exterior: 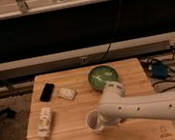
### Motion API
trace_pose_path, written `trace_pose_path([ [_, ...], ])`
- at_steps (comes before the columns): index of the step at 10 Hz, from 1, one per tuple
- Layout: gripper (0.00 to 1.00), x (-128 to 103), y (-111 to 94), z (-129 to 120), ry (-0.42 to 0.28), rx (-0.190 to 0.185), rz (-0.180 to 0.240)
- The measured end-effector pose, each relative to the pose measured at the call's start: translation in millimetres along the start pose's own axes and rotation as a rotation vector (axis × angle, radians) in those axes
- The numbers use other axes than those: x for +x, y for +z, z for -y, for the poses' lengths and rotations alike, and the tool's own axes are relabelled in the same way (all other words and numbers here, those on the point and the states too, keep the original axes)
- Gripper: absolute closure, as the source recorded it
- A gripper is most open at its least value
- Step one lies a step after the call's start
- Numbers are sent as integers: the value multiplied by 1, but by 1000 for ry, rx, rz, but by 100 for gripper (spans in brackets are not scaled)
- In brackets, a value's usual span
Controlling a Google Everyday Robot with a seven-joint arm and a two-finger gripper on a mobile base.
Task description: Pick up the ceramic cup
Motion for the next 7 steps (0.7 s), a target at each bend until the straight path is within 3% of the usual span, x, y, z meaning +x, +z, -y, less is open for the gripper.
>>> trace_pose_path([
  [2, 76, 0, 3, 1, -3, -6, 7],
  [4, 98, -1, 5, 2, -3, -10, 14],
  [7, 100, 4, 1, 3, -2, 4, 12],
])
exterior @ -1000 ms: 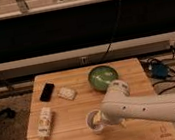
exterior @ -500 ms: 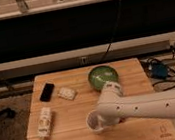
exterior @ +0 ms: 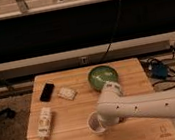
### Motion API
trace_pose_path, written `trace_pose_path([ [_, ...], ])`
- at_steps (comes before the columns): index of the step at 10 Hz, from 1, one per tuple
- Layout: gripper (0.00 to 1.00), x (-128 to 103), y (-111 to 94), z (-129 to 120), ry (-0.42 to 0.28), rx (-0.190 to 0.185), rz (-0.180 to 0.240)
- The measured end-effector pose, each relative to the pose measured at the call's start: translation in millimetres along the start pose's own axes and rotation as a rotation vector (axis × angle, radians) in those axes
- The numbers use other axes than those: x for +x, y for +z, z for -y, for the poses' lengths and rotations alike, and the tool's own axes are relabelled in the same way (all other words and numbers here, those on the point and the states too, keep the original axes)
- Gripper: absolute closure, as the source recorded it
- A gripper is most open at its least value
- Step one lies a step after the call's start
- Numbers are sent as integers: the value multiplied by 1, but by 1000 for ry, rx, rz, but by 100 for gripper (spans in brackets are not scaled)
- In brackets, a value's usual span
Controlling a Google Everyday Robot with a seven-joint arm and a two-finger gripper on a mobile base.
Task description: Pick up the ceramic cup
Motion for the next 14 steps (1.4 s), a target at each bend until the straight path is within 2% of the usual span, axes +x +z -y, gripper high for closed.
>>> trace_pose_path([
  [6, 100, 10, -15, 2, -6, -4, 0],
  [14, 100, 19, -23, 5, -14, 0, -4],
])
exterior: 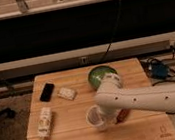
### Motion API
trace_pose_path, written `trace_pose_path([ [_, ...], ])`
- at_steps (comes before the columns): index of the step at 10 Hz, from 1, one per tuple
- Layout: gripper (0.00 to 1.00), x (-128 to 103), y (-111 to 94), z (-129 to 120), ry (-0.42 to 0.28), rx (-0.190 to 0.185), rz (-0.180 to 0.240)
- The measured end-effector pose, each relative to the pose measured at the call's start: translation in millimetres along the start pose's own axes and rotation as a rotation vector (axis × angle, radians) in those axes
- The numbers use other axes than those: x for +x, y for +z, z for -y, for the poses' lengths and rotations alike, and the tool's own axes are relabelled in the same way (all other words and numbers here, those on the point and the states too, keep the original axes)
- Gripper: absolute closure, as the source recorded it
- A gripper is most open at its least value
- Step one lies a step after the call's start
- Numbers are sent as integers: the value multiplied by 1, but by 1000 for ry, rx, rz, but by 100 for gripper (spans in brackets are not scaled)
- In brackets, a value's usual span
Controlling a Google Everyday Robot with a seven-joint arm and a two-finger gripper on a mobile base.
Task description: Pick up the ceramic cup
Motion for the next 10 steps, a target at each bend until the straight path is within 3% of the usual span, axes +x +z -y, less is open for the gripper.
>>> trace_pose_path([
  [10, 100, 10, -12, 2, -12, 3, -3],
])
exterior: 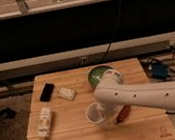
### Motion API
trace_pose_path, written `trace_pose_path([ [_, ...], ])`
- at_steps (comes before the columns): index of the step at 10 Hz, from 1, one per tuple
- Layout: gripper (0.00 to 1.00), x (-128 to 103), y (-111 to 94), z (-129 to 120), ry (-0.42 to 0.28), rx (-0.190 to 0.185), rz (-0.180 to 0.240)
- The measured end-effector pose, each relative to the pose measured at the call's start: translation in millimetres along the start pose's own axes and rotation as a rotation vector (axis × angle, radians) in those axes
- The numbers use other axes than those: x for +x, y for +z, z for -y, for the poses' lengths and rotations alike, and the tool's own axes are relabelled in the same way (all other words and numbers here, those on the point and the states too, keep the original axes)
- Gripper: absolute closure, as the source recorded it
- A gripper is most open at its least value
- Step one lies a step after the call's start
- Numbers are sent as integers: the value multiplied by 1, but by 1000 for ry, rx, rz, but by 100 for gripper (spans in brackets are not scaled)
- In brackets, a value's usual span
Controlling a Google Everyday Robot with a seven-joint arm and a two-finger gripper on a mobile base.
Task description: Pick up the ceramic cup
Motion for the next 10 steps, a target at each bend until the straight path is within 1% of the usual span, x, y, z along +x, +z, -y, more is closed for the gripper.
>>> trace_pose_path([
  [10, 100, 7, -4, 1, -6, 4, -2],
])
